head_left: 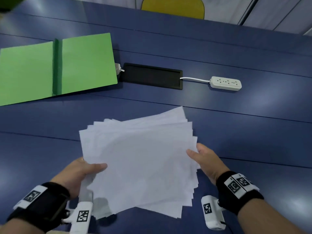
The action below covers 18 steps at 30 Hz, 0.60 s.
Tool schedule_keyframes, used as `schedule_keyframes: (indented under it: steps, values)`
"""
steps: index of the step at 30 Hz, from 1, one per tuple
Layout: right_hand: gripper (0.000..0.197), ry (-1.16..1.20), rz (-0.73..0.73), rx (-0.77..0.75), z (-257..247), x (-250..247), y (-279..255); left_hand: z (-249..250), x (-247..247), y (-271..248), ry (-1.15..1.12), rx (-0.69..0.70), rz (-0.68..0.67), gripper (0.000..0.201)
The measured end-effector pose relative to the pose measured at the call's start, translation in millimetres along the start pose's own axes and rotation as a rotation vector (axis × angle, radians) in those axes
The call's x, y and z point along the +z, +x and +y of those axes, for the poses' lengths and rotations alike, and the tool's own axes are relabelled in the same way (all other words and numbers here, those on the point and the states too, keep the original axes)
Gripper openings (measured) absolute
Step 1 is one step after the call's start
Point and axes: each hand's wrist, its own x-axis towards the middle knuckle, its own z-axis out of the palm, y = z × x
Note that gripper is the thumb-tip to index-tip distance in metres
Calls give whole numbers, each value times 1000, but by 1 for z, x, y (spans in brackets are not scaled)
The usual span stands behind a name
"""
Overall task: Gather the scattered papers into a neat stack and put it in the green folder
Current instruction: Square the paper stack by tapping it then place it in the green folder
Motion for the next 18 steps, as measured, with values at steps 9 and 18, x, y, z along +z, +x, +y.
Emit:
schedule_keyframes:
  steps: [9, 18]
  values:
    - [15, -136, 0, 102, 10, 25, -7, -19, 3, 8, 12, -41, 233, 29]
    - [11, -182, 92, 80, 14, 17, -25, -30, 20, -4, -85, -19, 191, 24]
